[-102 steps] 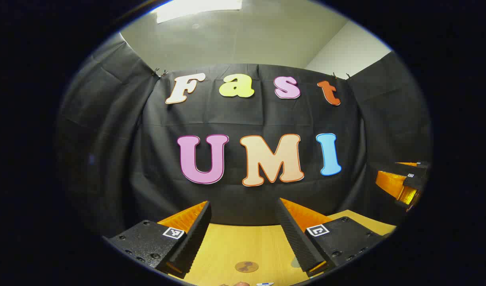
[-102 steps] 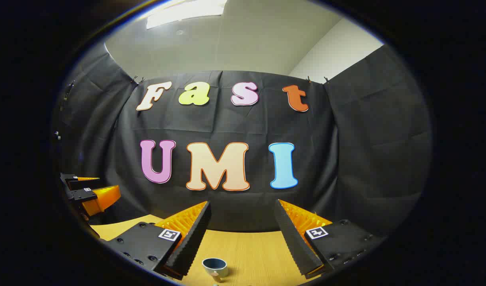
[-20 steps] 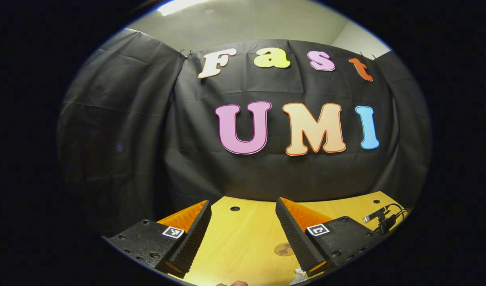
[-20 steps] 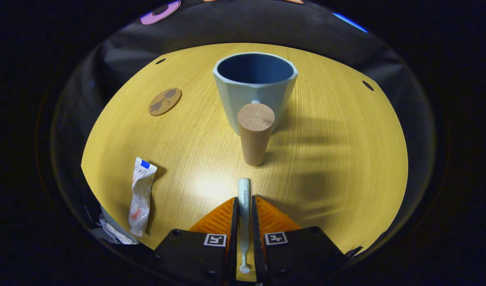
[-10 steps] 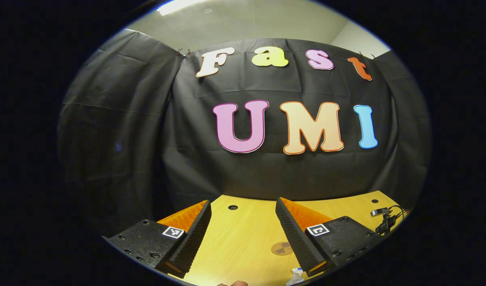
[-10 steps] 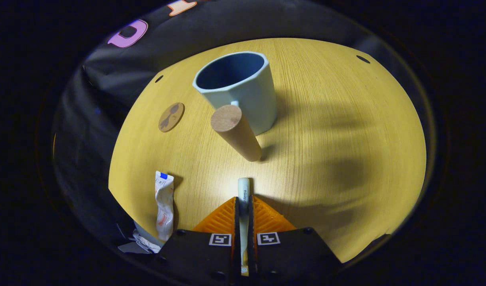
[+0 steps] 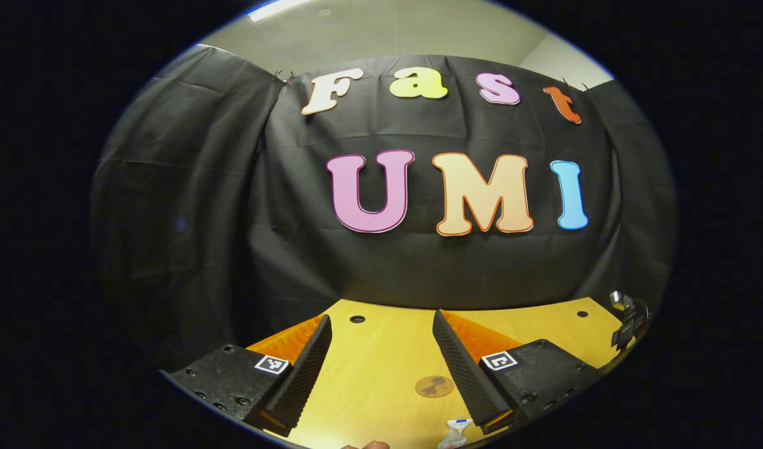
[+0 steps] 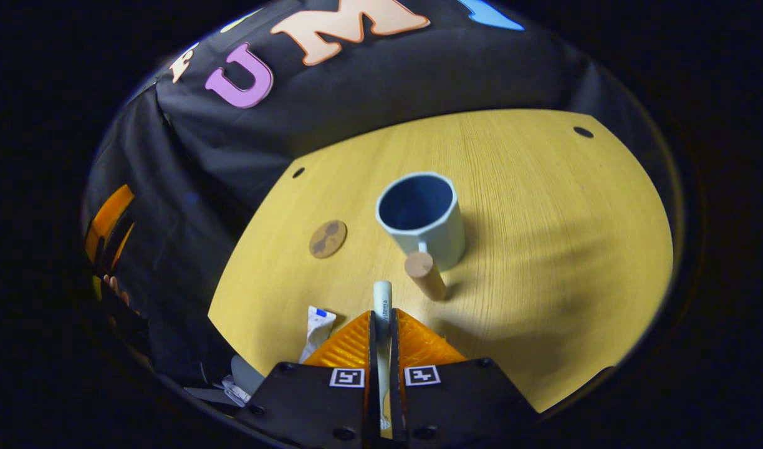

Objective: Put the toothbrush and toothpaste on the desktop into the cup, then pick up the cup and place it on the coaster on the desktop.

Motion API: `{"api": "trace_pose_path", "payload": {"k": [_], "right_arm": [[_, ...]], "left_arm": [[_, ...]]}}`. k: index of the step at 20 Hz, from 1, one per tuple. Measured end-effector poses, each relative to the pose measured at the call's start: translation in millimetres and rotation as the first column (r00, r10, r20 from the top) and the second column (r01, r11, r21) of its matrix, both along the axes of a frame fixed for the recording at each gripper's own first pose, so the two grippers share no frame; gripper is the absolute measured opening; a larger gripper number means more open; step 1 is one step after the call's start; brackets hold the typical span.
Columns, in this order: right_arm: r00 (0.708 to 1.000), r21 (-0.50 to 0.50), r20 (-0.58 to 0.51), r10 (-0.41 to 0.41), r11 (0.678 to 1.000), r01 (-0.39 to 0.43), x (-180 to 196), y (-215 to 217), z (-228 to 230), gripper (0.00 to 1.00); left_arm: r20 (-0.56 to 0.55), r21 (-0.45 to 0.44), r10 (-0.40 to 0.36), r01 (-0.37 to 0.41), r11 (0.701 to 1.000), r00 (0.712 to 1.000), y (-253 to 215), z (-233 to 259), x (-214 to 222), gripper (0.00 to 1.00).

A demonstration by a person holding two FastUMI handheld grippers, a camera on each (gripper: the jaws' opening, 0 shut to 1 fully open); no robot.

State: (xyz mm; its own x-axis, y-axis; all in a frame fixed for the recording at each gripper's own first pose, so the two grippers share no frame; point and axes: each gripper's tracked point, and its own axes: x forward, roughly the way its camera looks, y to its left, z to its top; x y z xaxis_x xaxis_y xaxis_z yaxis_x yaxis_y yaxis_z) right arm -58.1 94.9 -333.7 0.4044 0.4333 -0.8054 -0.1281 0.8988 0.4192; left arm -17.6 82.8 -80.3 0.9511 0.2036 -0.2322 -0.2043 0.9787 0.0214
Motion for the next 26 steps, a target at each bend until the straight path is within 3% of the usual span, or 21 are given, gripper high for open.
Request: {"api": "trace_pose_path", "payload": {"k": [4, 9, 11, 15, 24, 25, 26], "right_arm": [[0.991, 0.036, 0.136, 0.000, 0.999, -0.005, 33, 4, 37, 0.09], [0.947, 0.060, 0.317, -0.055, 0.997, 0.038, 91, -3, 77, 0.09], [0.915, 0.044, 0.393, -0.089, 0.996, 0.078, 118, -12, 90, 0.09], [0.832, 0.027, 0.537, -0.137, 0.989, 0.145, 162, -22, 112, 0.09], [0.796, 0.004, 0.584, -0.159, 0.981, 0.193, 204, -15, 87, 0.09], [0.798, -0.006, 0.582, -0.156, 0.981, 0.196, 207, -16, 82, 0.09], [0.801, -0.011, 0.579, -0.152, 0.981, 0.194, 208, -15, 78, 0.09]], "left_arm": [[-0.008, 0.001, 0.002, -0.002, 1.000, 1.000, -5, -2, -1, 0.95], [-0.042, -0.049, -0.008, 0.006, 0.999, 0.999, -15, -13, -6, 0.95], [-0.067, -0.066, -0.014, 0.010, 0.998, 0.998, -19, -20, -11, 1.00], [-0.114, -0.057, -0.029, 0.023, 0.998, 0.993, -24, -33, -24, 0.96], [-0.193, -0.059, 0.010, -0.022, 0.998, 0.981, -13, -49, -52, 0.96], [-0.197, -0.057, 0.015, -0.026, 0.998, 0.980, -11, -50, -55, 1.00], [-0.202, -0.058, 0.016, -0.028, 0.998, 0.979, -10, -51, -55, 0.96]]}}
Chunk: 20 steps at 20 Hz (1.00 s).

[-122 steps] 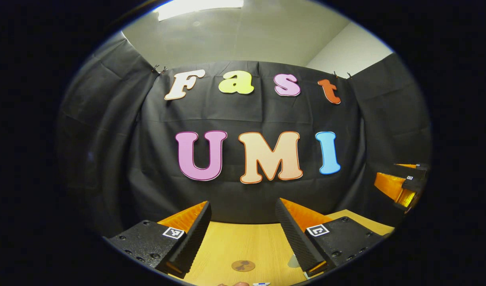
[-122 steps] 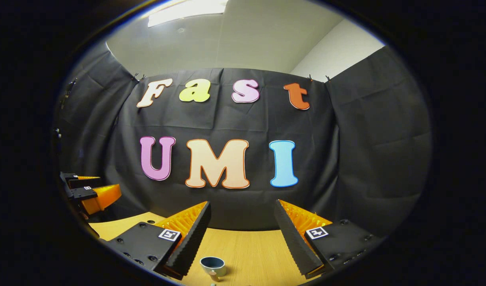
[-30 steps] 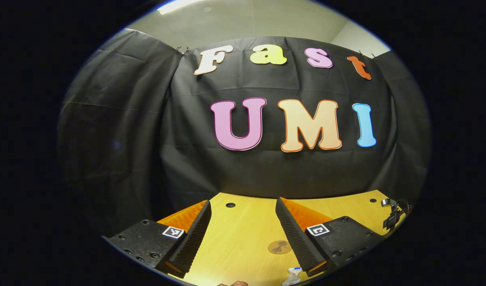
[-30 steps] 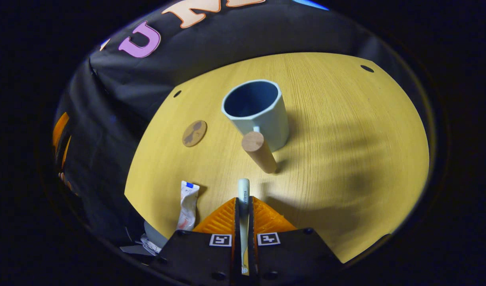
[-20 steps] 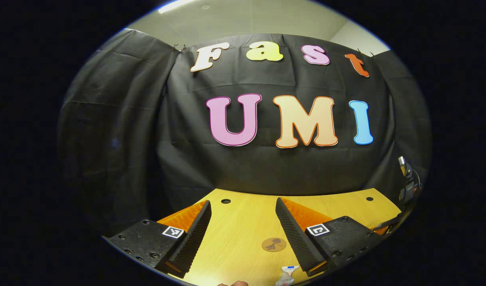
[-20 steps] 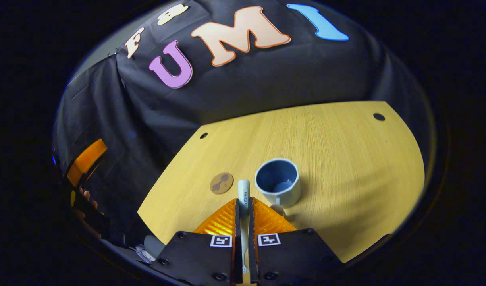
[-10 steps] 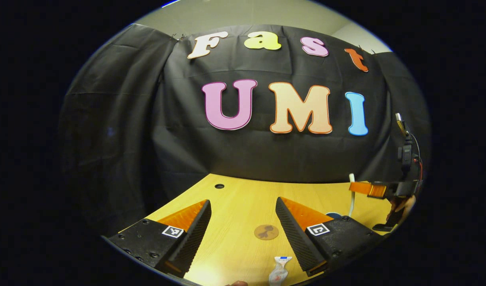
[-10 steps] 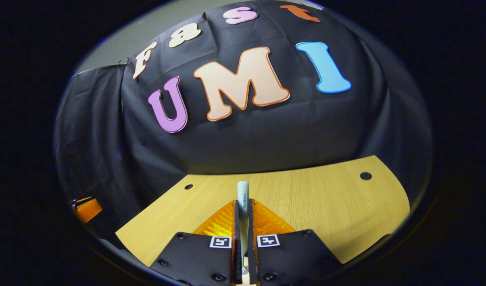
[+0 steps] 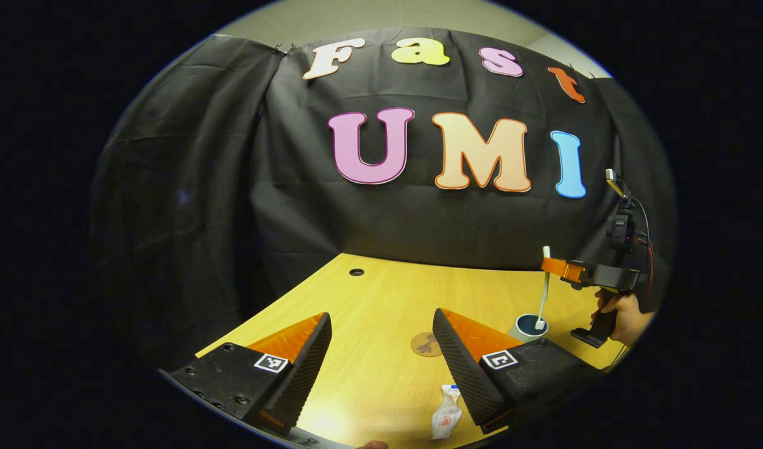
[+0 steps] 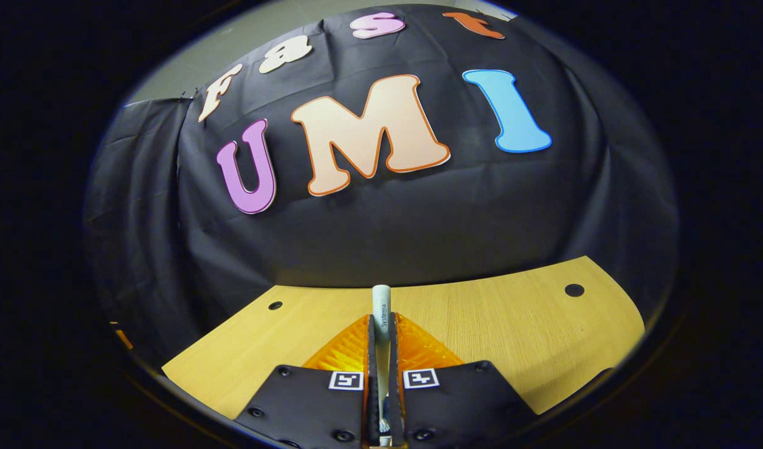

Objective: Put the toothbrush and toothpaste on the desktop into the cup, then pick up the cup and place it on the coaster on the desktop.

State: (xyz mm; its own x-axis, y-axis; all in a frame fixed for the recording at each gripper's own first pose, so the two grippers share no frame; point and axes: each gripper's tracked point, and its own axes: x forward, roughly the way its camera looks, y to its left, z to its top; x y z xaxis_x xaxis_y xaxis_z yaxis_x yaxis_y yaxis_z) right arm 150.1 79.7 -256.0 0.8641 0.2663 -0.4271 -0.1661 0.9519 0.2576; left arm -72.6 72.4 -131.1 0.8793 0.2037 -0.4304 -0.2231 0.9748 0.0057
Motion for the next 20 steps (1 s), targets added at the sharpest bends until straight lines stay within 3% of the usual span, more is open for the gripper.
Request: {"api": "trace_pose_path", "payload": {"k": [5, 9, 10, 14, 20], "right_arm": [[1.000, -0.032, -0.017, 0.004, 0.999, -0.004, -4, 0, -11, 0.07], [0.999, -0.060, -0.030, 0.030, 0.998, -0.031, -15, 4, -16, 0.25], [0.999, -0.060, -0.025, 0.037, 0.997, -0.038, -18, 4, -15, 0.48], [0.998, -0.081, -0.024, 0.055, 0.995, -0.057, -30, 3, -8, 1.00], [0.996, -0.147, -0.010, 0.088, 0.985, -0.088, -54, -9, 12, 0.98]], "left_arm": [[-0.019, -0.007, -0.010, 0.010, 1.000, 1.000, -3, -7, 1, 0.96], [-0.033, -0.008, -0.038, 0.038, 0.999, 0.999, -10, -14, 3, 0.96], [-0.037, -0.013, -0.048, 0.047, 0.999, 0.998, -14, -16, 6, 0.97], [-0.060, -0.036, -0.127, 0.125, 0.991, 0.990, -36, -29, 15, 0.96], [-0.152, -0.135, -0.270, 0.251, 0.959, 0.951, -80, -72, 16, 0.96]]}}
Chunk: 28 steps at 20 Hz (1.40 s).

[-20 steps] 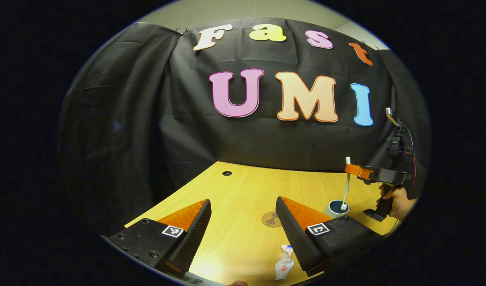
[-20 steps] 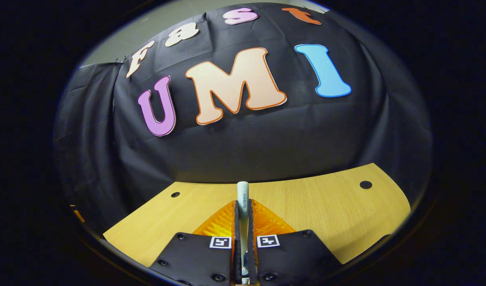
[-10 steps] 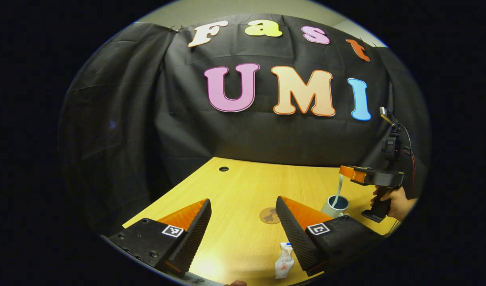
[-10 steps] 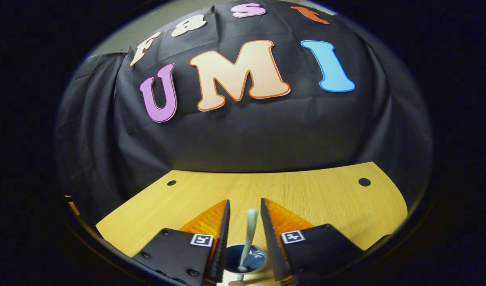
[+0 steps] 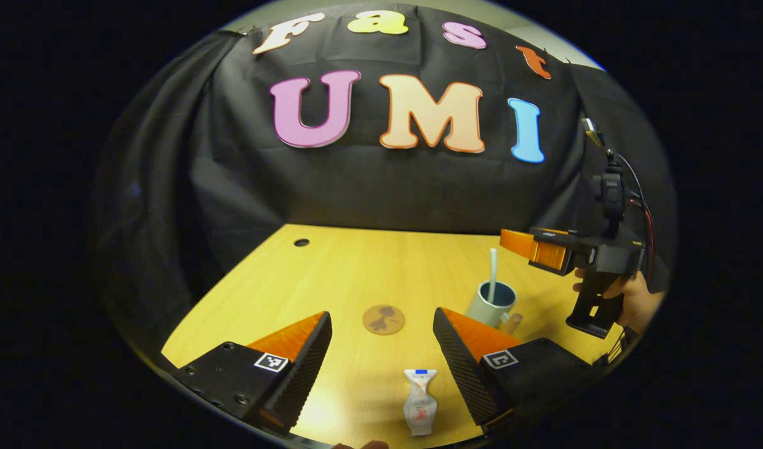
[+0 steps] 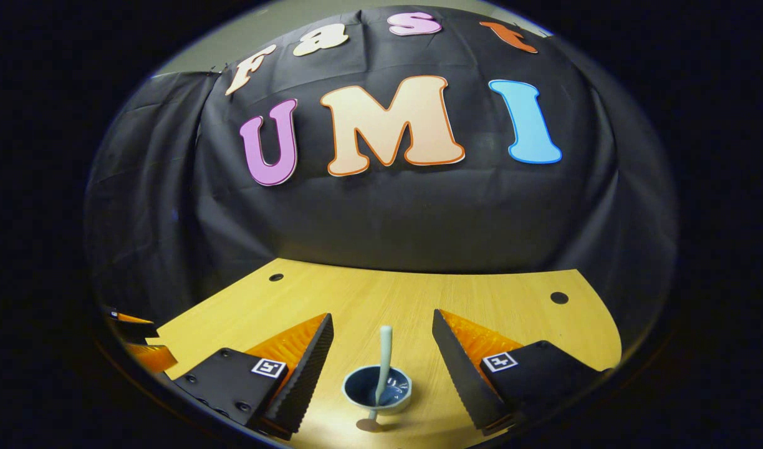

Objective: Put the toothbrush and toothpaste on the desktop into the cup, then pick up the cup and place it on the coaster on the desktop.

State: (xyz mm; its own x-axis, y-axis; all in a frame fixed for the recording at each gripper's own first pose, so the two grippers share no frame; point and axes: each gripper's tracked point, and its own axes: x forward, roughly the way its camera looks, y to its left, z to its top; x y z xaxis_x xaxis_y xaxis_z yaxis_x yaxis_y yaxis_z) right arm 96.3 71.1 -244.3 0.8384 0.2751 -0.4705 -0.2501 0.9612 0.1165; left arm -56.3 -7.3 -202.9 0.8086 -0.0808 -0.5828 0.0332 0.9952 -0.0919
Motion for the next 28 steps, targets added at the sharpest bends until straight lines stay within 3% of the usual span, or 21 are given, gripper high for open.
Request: {"api": "trace_pose_path", "payload": {"k": [5, 14, 19, 20, 28], "right_arm": [[1.000, -0.047, -0.005, -0.007, 0.999, 0.007, -14, -22, 4, 0.99], [0.996, -0.046, -0.053, -0.072, 0.997, 0.069, -40, -65, 2, 0.98], [0.991, -0.055, -0.086, -0.107, 0.993, 0.102, -57, -88, -6, 0.99], [0.990, -0.065, -0.091, -0.111, 0.992, 0.105, -61, -94, -9, 0.95], [0.974, -0.090, -0.150, -0.169, 0.983, 0.157, -91, -131, -28, 0.98]], "left_arm": [[-0.073, -0.003, -0.071, 0.071, 0.997, 0.995, -24, -28, -7, 0.97], [-0.252, -0.033, -0.108, 0.103, 0.994, 0.962, -42, -80, -39, 0.97], [-0.359, -0.045, -0.108, 0.098, 0.994, 0.927, -49, -110, -53, 0.98], [-0.376, -0.046, -0.112, 0.102, 0.994, 0.920, -51, -116, -54, 0.98], [-0.520, -0.035, -0.128, 0.129, 0.991, 0.845, -59, -158, -71, 0.98]]}}
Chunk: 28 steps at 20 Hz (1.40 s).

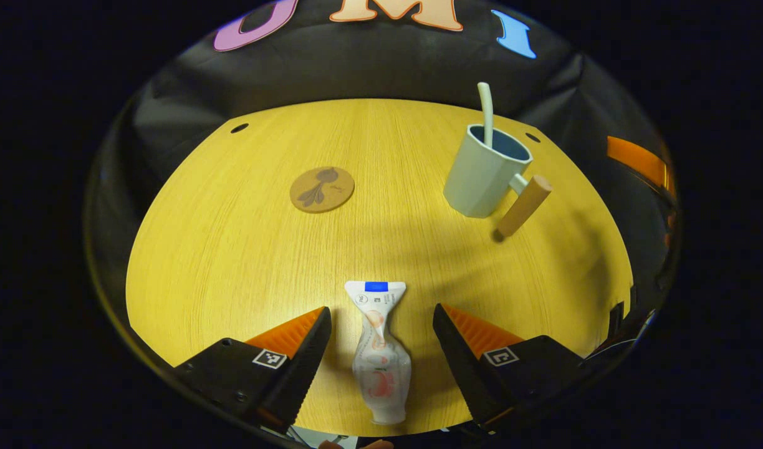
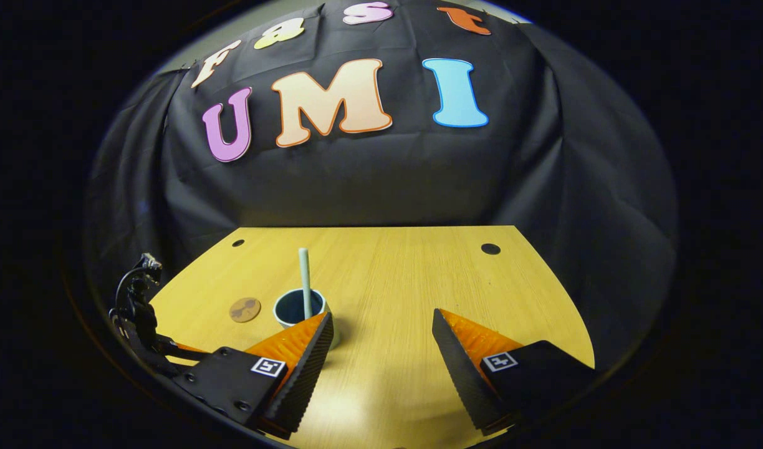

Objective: Put the toothbrush and toothpaste on the desktop into the cup, then pick up the cup and place it on the coaster on the desktop.

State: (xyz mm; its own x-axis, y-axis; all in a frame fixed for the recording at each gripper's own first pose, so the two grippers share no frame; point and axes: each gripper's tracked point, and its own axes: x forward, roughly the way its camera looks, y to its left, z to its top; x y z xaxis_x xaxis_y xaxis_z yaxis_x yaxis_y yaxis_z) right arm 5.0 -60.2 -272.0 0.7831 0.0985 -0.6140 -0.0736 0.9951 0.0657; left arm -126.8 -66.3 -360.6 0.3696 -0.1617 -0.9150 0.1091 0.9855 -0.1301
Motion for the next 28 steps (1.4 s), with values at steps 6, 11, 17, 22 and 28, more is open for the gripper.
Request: {"api": "trace_pose_path", "payload": {"k": [6, 11, 17, 22, 28], "right_arm": [[0.999, 0.014, -0.031, -0.034, 0.999, 0.035, -7, -15, -9, 0.96], [0.999, 0.020, -0.036, -0.026, 0.999, 0.026, -6, -14, -9, 0.96], [0.999, 0.022, -0.037, -0.015, 1.000, 0.016, -8, -16, -9, 0.96], [0.999, 0.023, -0.036, -0.023, 0.999, 0.024, -11, -24, -9, 0.96], [1.000, 0.035, -0.021, -0.021, 0.999, 0.022, -12, -24, -3, 0.99]], "left_arm": [[-0.048, 0.035, -0.035, 0.037, 0.999, 0.998, -1, -13, 0, 0.93], [-0.045, 0.038, -0.014, 0.016, 0.999, 0.999, -1, -12, 2, 0.45], [-0.063, 0.036, 0.043, -0.041, 0.999, 0.997, -2, -13, 2, 0.18], [-0.037, 0.003, 0.048, -0.048, 0.999, 0.998, -4, -10, 5, 0.11], [0.082, -0.057, 0.038, -0.034, 0.998, 0.996, -15, 15, 29, 0.07]]}}
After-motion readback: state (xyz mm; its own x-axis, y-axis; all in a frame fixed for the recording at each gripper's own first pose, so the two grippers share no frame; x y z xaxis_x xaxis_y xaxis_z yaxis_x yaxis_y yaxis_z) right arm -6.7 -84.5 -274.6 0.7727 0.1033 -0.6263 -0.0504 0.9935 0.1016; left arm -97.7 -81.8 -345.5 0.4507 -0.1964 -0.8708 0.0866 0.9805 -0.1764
